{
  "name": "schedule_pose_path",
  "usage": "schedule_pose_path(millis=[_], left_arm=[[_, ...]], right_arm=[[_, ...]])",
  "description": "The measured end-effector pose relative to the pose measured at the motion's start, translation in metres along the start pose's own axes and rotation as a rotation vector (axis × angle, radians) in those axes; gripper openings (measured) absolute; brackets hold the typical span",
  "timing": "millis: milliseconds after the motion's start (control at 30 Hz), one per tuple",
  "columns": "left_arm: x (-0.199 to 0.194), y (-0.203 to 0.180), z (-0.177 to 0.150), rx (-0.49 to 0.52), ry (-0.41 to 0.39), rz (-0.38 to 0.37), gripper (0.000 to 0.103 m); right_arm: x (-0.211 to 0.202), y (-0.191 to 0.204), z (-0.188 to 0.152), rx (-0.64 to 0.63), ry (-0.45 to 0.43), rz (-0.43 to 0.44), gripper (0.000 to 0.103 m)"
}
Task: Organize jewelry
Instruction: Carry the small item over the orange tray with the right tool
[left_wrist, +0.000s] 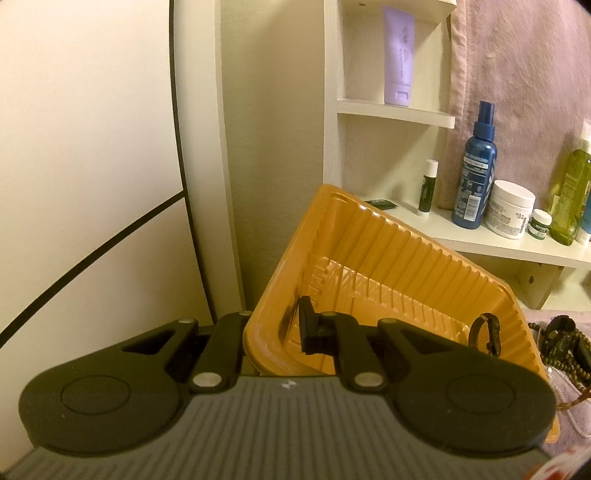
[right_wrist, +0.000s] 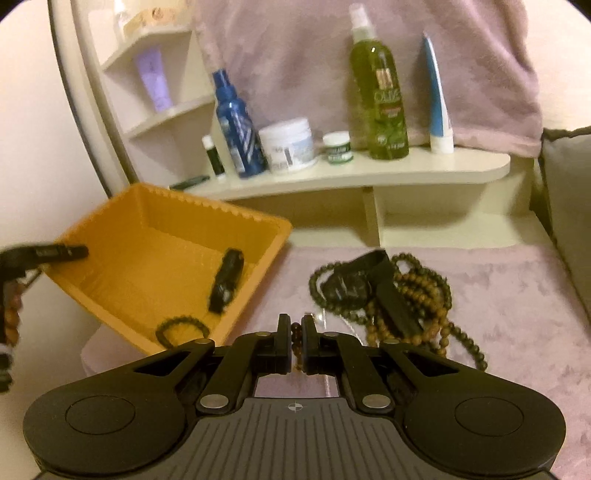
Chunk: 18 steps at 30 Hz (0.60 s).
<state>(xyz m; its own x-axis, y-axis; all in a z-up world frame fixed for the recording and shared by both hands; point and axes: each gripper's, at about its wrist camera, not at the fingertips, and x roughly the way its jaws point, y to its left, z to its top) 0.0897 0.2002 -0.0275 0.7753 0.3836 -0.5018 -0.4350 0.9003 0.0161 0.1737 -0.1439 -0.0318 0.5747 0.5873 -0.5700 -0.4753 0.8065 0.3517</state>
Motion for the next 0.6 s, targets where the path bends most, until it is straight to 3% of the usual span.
schedule_pose_path(millis=[333, 600], left_arm=[[-0.001, 0.001, -0.002, 0.001, -0.003, 0.001, 0.011], [0.0, 0.0, 0.0, 0.011, 0.002, 0.004, 0.011]], right_arm=[[-0.016, 0.001, 0.028, 0.049, -0.057, 0.049, 0.005], [0.0, 0.04, 0.04, 0.005, -0.072, 0.167, 0.005]])
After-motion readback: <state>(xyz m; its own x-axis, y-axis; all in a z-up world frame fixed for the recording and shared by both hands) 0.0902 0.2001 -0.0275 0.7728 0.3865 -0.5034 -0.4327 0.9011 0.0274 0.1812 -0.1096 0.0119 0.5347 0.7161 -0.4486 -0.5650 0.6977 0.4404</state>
